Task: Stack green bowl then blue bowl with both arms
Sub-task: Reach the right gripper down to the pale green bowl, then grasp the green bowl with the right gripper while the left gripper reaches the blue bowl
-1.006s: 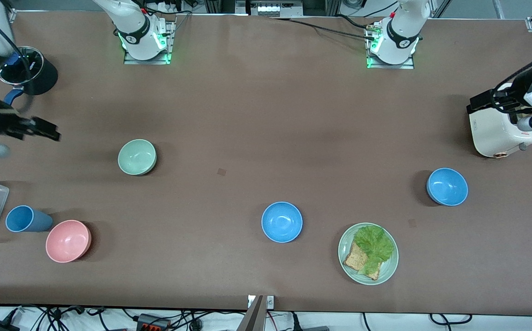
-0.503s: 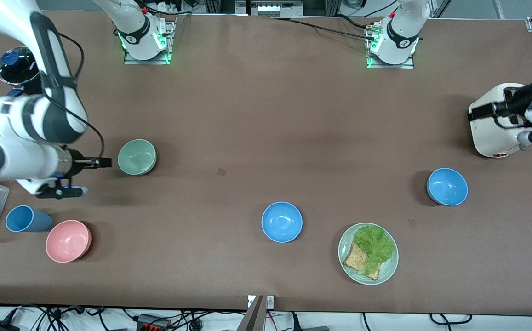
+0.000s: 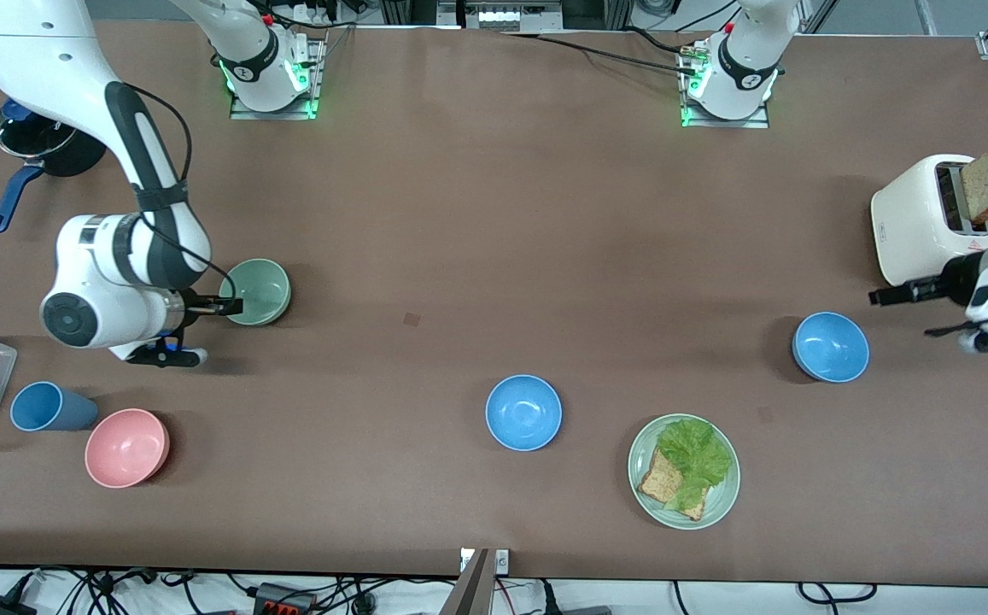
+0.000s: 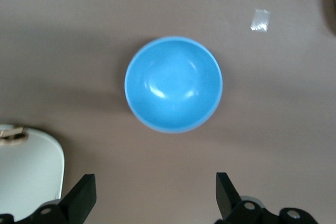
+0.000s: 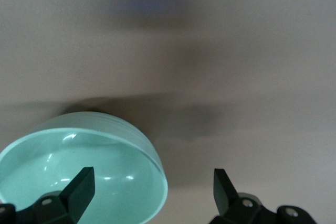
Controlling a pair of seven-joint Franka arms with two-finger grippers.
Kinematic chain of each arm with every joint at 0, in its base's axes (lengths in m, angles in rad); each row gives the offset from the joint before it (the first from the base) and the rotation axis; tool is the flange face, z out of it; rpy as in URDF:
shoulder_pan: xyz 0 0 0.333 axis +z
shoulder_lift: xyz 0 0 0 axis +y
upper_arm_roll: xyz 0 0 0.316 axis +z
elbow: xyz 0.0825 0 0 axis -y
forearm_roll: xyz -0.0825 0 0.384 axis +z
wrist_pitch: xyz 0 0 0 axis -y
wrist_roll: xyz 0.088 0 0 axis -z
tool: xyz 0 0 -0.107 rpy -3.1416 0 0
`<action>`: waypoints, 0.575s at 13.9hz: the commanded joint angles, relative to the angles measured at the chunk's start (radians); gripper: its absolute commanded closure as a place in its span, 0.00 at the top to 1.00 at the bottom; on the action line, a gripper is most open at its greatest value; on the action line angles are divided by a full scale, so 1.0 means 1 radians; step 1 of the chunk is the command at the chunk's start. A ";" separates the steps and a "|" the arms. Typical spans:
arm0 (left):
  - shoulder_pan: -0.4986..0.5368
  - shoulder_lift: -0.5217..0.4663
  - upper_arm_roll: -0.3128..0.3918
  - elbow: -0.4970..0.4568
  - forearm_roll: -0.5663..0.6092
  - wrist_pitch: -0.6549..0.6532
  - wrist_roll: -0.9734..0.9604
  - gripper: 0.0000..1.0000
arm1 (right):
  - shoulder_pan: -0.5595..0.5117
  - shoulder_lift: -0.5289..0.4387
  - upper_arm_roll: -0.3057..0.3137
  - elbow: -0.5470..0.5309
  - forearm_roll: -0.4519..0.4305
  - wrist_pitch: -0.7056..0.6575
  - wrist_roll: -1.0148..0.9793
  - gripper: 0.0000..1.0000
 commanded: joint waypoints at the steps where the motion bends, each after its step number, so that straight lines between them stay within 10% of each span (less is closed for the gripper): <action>1: 0.007 0.039 -0.009 -0.011 0.062 0.083 0.000 1.00 | 0.000 -0.008 0.004 -0.047 -0.007 0.039 0.024 0.92; 6: 0.017 0.035 -0.009 -0.141 0.062 0.241 -0.029 1.00 | -0.006 -0.004 0.004 -0.047 0.000 0.034 0.025 0.05; 8: 0.022 0.044 -0.006 -0.160 0.063 0.304 -0.041 1.00 | 0.000 -0.005 0.004 -0.038 0.001 0.033 0.025 0.00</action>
